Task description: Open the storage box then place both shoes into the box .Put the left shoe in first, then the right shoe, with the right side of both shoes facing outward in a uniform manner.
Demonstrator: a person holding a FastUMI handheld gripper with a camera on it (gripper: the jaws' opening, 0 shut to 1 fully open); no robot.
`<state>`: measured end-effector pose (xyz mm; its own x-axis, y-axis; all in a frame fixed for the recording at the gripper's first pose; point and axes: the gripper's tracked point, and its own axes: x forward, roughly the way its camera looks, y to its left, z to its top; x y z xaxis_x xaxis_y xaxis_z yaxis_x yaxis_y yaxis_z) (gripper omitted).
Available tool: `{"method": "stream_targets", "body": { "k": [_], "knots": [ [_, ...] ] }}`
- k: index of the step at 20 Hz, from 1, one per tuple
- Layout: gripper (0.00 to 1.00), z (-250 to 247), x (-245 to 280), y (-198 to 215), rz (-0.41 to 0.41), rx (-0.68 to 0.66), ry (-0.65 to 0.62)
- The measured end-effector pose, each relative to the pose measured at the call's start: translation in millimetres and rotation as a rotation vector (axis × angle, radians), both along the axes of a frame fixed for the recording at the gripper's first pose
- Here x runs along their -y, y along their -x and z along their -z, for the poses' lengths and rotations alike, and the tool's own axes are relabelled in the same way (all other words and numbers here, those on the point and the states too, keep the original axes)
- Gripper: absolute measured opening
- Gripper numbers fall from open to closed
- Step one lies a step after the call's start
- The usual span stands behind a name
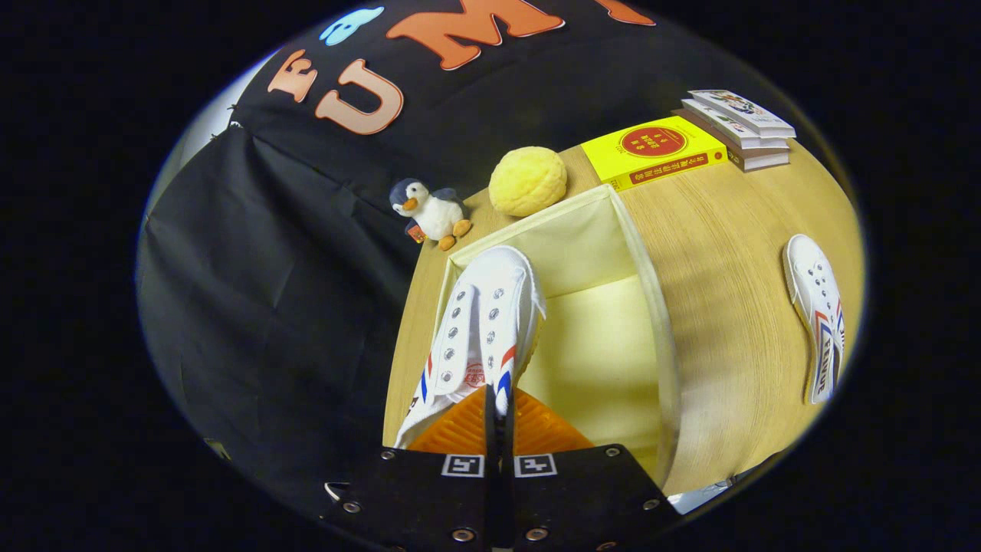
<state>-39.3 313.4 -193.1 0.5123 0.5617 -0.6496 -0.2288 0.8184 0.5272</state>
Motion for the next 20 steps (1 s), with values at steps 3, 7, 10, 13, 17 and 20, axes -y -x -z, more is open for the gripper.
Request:
{"method": "stream_targets", "body": {
  "k": [3, 7, 10, 13, 17, 20],
  "knots": [
    [0.0, 8, -6, -4, 0.007, -0.006, 0.016],
    [0.0, 15, -8, -8, 0.039, -0.018, 0.022],
    [0.0, 24, -5, -17, 0.068, -0.006, 0.073],
    [0.0, 37, -9, -16, 0.078, -0.035, 0.086],
    [0.03, 41, -22, -14, 0.045, -0.041, 0.084],
    [0.31, 19, -19, -17, 0.033, -0.001, 0.051]
  ]
}}
